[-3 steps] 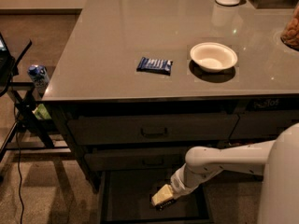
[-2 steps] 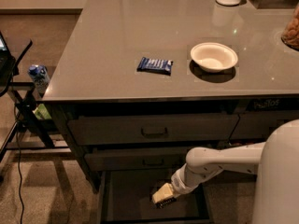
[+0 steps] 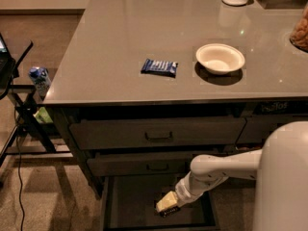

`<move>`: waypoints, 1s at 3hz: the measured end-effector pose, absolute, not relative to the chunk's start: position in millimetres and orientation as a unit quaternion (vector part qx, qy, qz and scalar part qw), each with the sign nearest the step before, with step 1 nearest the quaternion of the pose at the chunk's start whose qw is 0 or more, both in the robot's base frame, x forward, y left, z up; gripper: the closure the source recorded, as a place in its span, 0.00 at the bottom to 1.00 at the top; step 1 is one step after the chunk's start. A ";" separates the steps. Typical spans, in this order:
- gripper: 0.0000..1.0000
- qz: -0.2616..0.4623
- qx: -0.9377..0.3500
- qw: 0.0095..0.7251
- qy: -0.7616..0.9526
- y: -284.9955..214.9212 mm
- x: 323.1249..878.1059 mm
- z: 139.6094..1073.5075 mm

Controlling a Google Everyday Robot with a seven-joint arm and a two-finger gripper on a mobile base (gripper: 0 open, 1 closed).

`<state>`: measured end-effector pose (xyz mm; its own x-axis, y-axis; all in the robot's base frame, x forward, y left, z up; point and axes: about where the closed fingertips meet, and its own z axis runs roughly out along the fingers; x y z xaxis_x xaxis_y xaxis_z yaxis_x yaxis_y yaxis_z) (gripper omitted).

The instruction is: Place rxbar chocolate into bottom drawer

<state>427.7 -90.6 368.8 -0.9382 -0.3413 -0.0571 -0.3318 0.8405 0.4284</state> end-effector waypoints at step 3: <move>1.00 -0.252 0.119 0.043 -0.959 -83.6 434.5 288.8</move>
Offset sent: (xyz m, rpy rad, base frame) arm 0.0150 -0.0021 -0.0852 0.0715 0.0794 -0.1421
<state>434.5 -83.6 288.8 -0.9681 -0.2497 0.0222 -0.2066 0.8448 0.4936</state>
